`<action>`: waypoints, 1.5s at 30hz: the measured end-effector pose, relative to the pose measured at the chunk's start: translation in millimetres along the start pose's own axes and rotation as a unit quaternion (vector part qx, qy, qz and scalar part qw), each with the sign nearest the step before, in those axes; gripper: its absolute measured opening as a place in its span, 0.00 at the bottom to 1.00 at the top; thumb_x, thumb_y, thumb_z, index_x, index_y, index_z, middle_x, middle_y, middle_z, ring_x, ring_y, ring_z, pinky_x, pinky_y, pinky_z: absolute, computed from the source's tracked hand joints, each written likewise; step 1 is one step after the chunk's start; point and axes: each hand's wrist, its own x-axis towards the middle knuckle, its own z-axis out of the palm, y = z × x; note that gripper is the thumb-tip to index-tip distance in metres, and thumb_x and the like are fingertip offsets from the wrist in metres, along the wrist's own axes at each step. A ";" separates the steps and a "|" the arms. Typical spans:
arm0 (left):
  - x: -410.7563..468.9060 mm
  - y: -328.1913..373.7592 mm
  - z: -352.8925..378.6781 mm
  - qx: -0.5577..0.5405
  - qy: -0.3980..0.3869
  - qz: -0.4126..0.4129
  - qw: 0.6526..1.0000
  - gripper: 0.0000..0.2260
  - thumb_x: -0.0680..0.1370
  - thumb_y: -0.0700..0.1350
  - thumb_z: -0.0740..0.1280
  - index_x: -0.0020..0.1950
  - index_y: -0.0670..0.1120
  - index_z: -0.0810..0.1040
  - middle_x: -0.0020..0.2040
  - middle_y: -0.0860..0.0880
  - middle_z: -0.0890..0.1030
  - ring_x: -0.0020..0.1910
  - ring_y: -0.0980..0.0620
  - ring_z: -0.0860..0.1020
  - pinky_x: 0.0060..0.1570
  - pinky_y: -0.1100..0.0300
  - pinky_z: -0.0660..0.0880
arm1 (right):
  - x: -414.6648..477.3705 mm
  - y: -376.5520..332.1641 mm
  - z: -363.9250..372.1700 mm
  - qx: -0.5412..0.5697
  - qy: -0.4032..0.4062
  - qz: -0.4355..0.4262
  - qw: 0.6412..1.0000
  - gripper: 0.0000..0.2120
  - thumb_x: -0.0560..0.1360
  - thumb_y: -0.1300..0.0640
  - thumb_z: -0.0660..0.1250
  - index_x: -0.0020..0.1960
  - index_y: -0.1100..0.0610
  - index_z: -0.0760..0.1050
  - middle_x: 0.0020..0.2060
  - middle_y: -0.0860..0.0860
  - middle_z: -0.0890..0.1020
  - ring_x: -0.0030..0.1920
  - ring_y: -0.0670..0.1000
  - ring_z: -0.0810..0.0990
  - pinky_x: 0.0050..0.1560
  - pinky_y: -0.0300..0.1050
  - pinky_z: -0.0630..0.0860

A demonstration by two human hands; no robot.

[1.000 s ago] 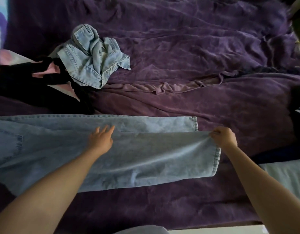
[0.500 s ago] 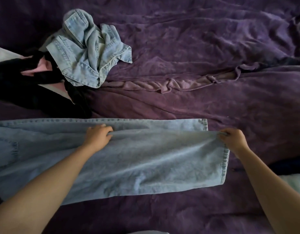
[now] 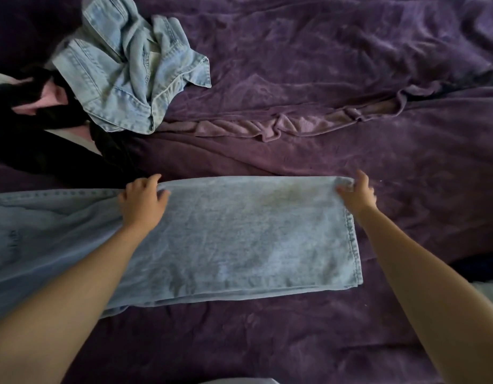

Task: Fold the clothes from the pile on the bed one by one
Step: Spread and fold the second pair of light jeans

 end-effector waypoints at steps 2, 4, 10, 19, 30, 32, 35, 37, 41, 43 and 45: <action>-4.1 -5.3 6.7 0.032 -0.049 0.016 0.998 0.26 0.78 0.46 0.64 0.74 0.44 0.62 0.72 0.38 0.64 0.70 0.39 0.61 0.67 0.45 0.58 | -4.0 9.5 7.9 -0.017 -0.065 0.049 0.997 0.36 0.76 0.51 0.66 0.76 0.51 0.49 0.71 0.64 0.60 0.70 0.65 0.61 0.69 0.56 0.61; -10.0 -9.7 7.9 0.031 -0.035 0.039 0.998 0.30 0.76 0.44 0.66 0.76 0.42 0.58 0.75 0.36 0.57 0.73 0.38 0.56 0.70 0.43 0.54 | -14.1 29.9 15.8 -0.036 -0.079 0.077 0.993 0.37 0.75 0.53 0.67 0.77 0.52 0.48 0.71 0.63 0.60 0.70 0.65 0.62 0.69 0.57 0.62; -64.4 -31.7 15.1 0.029 0.013 0.058 0.998 0.33 0.71 0.42 0.73 0.73 0.38 0.63 0.73 0.30 0.58 0.70 0.29 0.59 0.65 0.33 0.58 | -47.3 81.9 30.7 -0.096 -0.015 0.074 0.992 0.27 0.75 0.53 0.65 0.70 0.61 0.62 0.66 0.63 0.68 0.65 0.64 0.66 0.63 0.58 0.65; -166.5 -54.4 38.8 0.073 -0.187 0.098 0.975 0.23 0.68 0.52 0.75 0.61 0.46 0.79 0.66 0.39 0.74 0.65 0.41 0.72 0.59 0.41 0.70 | -70.7 103.2 7.8 0.103 -0.078 0.080 0.988 0.10 0.71 0.67 0.71 0.50 0.71 0.77 0.38 0.59 0.79 0.31 0.53 0.78 0.31 0.43 0.77; -193.1 -42.2 22.8 -0.057 -0.154 0.367 0.916 0.03 0.72 0.44 0.71 0.44 0.47 0.80 0.45 0.53 0.78 0.46 0.57 0.78 0.41 0.67 0.74 | -95.7 123.4 -34.3 -0.199 -0.002 0.076 0.977 0.24 0.73 0.54 0.69 0.65 0.60 0.66 0.61 0.65 0.73 0.61 0.64 0.71 0.58 0.55 0.68; -196.1 -46.3 35.4 -0.044 -0.236 0.314 0.919 0.10 0.79 0.48 0.61 0.57 0.48 0.77 0.58 0.53 0.74 0.59 0.57 0.71 0.55 0.65 0.67 | -111.7 104.9 -15.7 -0.272 0.003 0.067 0.960 0.33 0.73 0.47 0.68 0.72 0.54 0.57 0.68 0.62 0.64 0.67 0.62 0.62 0.64 0.56 0.64; -187.0 -60.0 30.1 -0.102 -0.197 0.207 0.953 0.12 0.80 0.47 0.60 0.59 0.46 0.78 0.58 0.52 0.76 0.59 0.54 0.73 0.57 0.63 0.67 | -129.9 57.0 22.6 -0.303 -0.003 -0.037 0.952 0.34 0.75 0.44 0.65 0.75 0.53 0.54 0.71 0.60 0.59 0.71 0.61 0.58 0.66 0.55 0.63; -173.5 -78.5 16.5 -0.123 -0.125 0.147 0.974 0.11 0.79 0.45 0.62 0.58 0.44 0.79 0.57 0.49 0.78 0.58 0.50 0.75 0.56 0.60 0.69 | -144.5 18.1 51.6 -0.303 -0.023 -0.111 0.946 0.31 0.76 0.47 0.63 0.74 0.52 0.55 0.73 0.59 0.58 0.72 0.60 0.57 0.67 0.54 0.62; -136.8 -134.7 -19.0 -0.148 -0.042 0.008 0.988 0.10 0.78 0.40 0.64 0.56 0.39 0.79 0.55 0.42 0.79 0.54 0.43 0.77 0.52 0.53 0.71 | -183.6 -56.2 111.1 -0.281 -0.079 -0.236 0.927 0.30 0.77 0.50 0.62 0.75 0.52 0.55 0.74 0.57 0.56 0.73 0.58 0.55 0.69 0.52 0.61; -118.0 -163.8 -34.5 -0.136 -0.023 -0.022 0.990 0.10 0.78 0.39 0.64 0.56 0.38 0.79 0.54 0.40 0.79 0.53 0.40 0.77 0.50 0.50 0.72 | -203.5 -87.0 136.3 -0.280 -0.104 -0.283 0.911 0.29 0.77 0.50 0.61 0.75 0.52 0.55 0.74 0.56 0.55 0.74 0.57 0.54 0.69 0.52 0.60; -97.4 -189.9 -45.8 -0.104 -0.018 -0.021 0.994 0.10 0.78 0.37 0.64 0.56 0.37 0.79 0.53 0.39 0.80 0.52 0.38 0.77 0.49 0.48 0.73 | -220.3 -112.6 157.3 -0.279 -0.121 -0.313 0.900 0.29 0.78 0.51 0.60 0.75 0.53 0.54 0.75 0.56 0.54 0.74 0.57 0.53 0.69 0.53 0.59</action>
